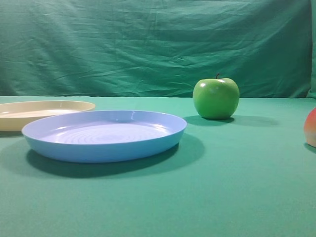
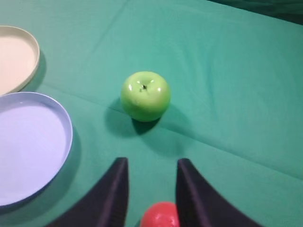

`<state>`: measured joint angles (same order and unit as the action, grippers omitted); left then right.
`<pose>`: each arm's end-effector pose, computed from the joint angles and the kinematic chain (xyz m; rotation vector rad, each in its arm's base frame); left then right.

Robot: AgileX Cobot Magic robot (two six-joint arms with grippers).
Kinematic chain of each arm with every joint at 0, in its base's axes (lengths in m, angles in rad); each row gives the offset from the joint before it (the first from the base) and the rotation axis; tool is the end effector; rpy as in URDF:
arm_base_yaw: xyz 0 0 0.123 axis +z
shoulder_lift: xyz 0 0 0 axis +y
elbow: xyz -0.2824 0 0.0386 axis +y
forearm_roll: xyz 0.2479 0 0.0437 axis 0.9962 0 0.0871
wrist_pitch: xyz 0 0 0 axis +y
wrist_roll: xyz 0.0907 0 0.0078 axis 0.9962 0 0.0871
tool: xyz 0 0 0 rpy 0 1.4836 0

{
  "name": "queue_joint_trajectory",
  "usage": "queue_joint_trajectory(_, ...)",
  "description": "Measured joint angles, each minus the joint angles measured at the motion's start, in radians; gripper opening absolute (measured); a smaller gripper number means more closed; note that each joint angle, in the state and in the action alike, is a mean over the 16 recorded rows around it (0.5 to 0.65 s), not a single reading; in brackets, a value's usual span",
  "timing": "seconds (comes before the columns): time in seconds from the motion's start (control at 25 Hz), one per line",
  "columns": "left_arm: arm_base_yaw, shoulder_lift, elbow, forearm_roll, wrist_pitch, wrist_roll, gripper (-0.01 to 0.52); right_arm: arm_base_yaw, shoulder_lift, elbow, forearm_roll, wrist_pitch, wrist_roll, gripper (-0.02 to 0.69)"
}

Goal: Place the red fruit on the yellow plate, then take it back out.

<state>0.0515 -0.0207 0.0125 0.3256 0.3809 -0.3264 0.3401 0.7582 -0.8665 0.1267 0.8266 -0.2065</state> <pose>0.0509 0.0135 0.1775 -0.1516 1.8318 0.1297 0.1259 0.0535 0.3622 -0.5538 2.1331 0.2252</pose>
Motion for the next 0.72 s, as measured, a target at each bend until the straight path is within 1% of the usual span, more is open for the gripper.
queue_joint_trajectory(0.08, 0.000, 0.000, 0.000, 0.000, 0.000, 0.000, 0.000, 0.000, -0.059, -0.003, 0.006, 0.037, 0.005, 0.013)
queue_joint_trajectory(0.2, 0.000, 0.000, 0.000, 0.000, 0.000, 0.000, 0.000, 0.000, -0.144, -0.003, 0.020, 0.078, 0.012, 0.000)
queue_joint_trajectory(0.72, 0.000, 0.000, 0.000, 0.000, 0.000, 0.000, 0.000, 0.000, -0.440, -0.004, 0.105, 0.204, 0.024, 0.000)
